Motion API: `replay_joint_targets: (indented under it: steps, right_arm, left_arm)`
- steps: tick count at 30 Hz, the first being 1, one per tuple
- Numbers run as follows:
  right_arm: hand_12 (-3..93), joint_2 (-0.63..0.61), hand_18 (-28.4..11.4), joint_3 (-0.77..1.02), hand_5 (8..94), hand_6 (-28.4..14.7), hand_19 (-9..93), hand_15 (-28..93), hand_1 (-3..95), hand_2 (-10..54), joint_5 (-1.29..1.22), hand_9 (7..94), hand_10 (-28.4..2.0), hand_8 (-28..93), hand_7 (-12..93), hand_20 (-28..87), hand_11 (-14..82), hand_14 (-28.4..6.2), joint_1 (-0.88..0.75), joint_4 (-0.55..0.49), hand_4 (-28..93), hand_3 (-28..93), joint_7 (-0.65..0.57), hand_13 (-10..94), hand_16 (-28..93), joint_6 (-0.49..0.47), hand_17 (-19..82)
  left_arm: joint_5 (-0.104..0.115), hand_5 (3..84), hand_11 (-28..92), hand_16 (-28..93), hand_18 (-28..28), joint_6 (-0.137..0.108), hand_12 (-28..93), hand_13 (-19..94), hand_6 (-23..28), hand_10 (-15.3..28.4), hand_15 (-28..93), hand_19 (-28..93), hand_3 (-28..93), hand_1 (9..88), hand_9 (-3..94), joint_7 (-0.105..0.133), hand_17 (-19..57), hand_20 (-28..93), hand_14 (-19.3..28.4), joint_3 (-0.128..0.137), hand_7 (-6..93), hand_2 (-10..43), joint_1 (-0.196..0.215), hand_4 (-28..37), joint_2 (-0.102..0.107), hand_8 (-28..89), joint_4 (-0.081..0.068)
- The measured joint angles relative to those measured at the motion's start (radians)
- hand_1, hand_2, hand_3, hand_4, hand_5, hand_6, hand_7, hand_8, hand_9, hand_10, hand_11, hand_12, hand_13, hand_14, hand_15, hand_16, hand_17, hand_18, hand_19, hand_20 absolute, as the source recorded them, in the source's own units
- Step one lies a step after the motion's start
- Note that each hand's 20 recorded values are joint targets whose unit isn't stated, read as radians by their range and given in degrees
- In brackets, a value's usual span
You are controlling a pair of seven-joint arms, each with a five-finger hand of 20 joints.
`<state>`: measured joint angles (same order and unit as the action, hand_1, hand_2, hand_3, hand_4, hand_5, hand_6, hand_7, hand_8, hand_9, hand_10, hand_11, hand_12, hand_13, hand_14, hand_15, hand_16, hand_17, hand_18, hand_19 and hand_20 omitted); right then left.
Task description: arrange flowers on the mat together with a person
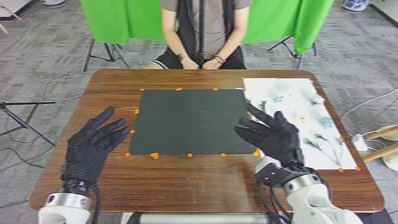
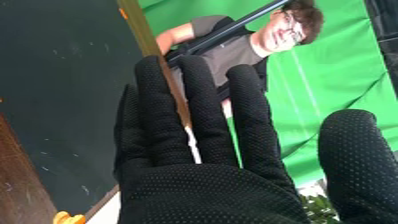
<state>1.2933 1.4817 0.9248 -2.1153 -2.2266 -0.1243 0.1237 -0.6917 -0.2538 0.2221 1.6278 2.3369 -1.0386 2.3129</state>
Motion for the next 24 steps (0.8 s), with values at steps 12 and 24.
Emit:
replay_joint_targets:
  steps: [12,24]
  right_arm:
    - [9.6,-0.001,-20.0,0.0,47.4,-0.8,44,26,4.2,23.2,-0.003,54.7,-16.5,-13,11,14,9.6,-22.8,0.0,0.0,-28,79,0.004,44,13,0.005,6]
    - [9.7,-0.003,-20.1,-0.002,47.6,-0.7,45,27,4.4,23.2,-0.006,54.9,-16.8,-13,11,14,9.9,-22.9,0.0,0.0,-28,79,0.005,44,11,0.011,6]
  left_arm:
    - [0.0,35.8,25,-10,28.4,0.0,10,30,9.4,22.7,50,69,76,22.0,37.2,0.0,-3.3,-26,28.4,0.0,10.1,9.2,0.001,-28.3,0.0,-9,0.0]
    - [0.001,35.8,25,-12,28.4,-0.003,10,29,9.5,22.9,51,69,76,21.9,37.1,0.003,-3.8,-25,28.4,-0.002,10.2,9.0,0.001,-28.3,0.002,-9,0.0]
